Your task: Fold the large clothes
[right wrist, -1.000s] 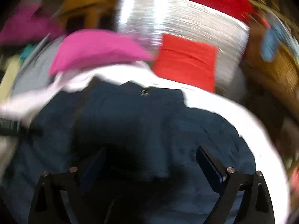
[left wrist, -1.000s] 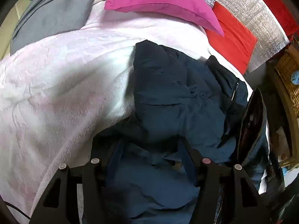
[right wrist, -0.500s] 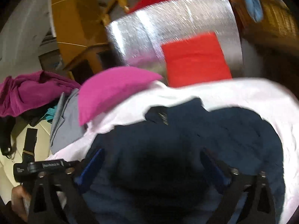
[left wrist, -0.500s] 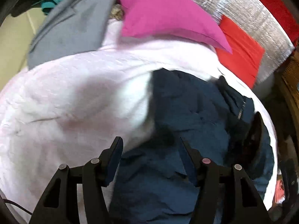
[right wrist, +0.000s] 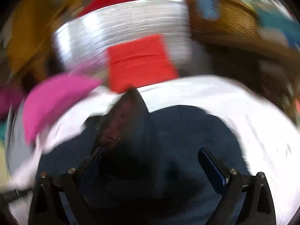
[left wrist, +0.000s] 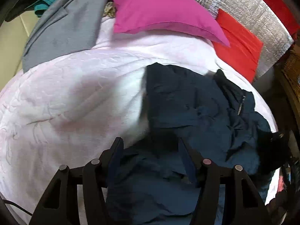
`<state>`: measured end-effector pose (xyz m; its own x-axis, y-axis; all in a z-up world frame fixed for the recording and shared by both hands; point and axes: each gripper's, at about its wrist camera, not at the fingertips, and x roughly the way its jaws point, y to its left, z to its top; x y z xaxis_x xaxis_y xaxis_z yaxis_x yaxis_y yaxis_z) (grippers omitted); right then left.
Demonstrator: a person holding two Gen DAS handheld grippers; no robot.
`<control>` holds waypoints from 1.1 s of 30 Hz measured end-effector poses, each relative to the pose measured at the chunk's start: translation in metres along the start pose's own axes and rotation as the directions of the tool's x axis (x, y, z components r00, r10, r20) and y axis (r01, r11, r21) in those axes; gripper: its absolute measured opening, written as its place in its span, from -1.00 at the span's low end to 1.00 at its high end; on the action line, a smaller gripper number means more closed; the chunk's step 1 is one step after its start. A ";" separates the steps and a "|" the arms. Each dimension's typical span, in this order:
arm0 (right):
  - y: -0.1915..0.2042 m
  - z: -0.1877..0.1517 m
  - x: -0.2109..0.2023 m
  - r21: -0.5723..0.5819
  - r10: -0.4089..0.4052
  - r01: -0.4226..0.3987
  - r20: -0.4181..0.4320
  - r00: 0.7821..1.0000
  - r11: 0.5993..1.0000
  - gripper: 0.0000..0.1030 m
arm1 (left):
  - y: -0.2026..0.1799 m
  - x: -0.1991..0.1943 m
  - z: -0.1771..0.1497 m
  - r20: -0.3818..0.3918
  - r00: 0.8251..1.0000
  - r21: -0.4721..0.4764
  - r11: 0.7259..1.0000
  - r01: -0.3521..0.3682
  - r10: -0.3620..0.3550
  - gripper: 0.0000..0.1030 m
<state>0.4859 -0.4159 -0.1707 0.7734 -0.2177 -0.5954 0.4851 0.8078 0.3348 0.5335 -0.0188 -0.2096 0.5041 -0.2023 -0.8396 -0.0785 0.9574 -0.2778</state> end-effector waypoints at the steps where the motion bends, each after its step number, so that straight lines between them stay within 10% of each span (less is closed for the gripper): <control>1: -0.022 0.005 0.002 0.085 0.055 -0.052 -0.028 0.998 0.995 0.92 | 0.000 -0.001 0.000 -0.001 1.000 0.000 1.000 0.008 -0.008 0.20; 6: -0.106 0.002 0.048 0.507 0.443 -0.329 -0.120 0.889 0.797 0.94 | -0.003 0.002 0.001 -0.004 0.995 -0.016 0.995 0.096 -0.096 0.20; 11: -0.131 -0.003 0.061 0.647 0.586 -0.422 -0.046 0.809 0.634 0.96 | -0.012 0.007 0.001 -0.003 0.995 0.020 0.995 0.097 -0.097 0.20; 15: -0.134 -0.009 0.057 0.685 0.611 -0.444 -0.002 0.791 0.577 0.96 | -0.013 0.022 0.000 -0.033 0.999 0.029 0.999 0.040 -0.039 0.20; 19: -0.114 -0.006 0.052 0.586 0.546 -0.370 -0.152 0.824 0.721 0.73 | -0.017 0.020 0.001 -0.025 0.999 0.049 0.998 0.032 -0.031 0.18; 20: -0.105 -0.007 0.050 0.540 0.516 -0.353 -0.183 0.837 0.764 0.49 | -0.017 0.020 0.001 -0.027 0.999 0.048 0.998 0.033 -0.032 0.09; 21: -0.095 -0.007 0.049 0.472 0.456 -0.309 -0.237 0.858 0.826 -0.38 | -0.017 0.020 0.000 -0.029 0.999 0.046 0.998 0.036 -0.035 -0.02; 22: -0.089 -0.007 0.046 0.420 0.404 -0.274 -0.261 0.876 0.865 -0.76 | -0.018 0.019 0.000 -0.026 0.999 0.046 0.998 0.038 -0.036 -0.06; 28: -0.067 0.010 0.004 0.252 0.348 -0.306 -0.141 0.927 0.918 -0.79 | -0.018 0.013 0.001 -0.015 1.000 0.058 0.998 0.004 -0.003 -0.09; 33: -0.083 -0.006 0.039 0.293 0.268 -0.185 -0.276 0.923 0.938 -0.68 | -0.017 0.018 -0.001 -0.048 0.999 0.072 0.997 -0.011 0.015 -0.05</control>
<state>0.4726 -0.4881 -0.2263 0.7313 0.1667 -0.6614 0.4317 0.6376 0.6380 0.5430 -0.0388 -0.2210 0.4612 -0.1980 -0.8649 -0.0223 0.9719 -0.2343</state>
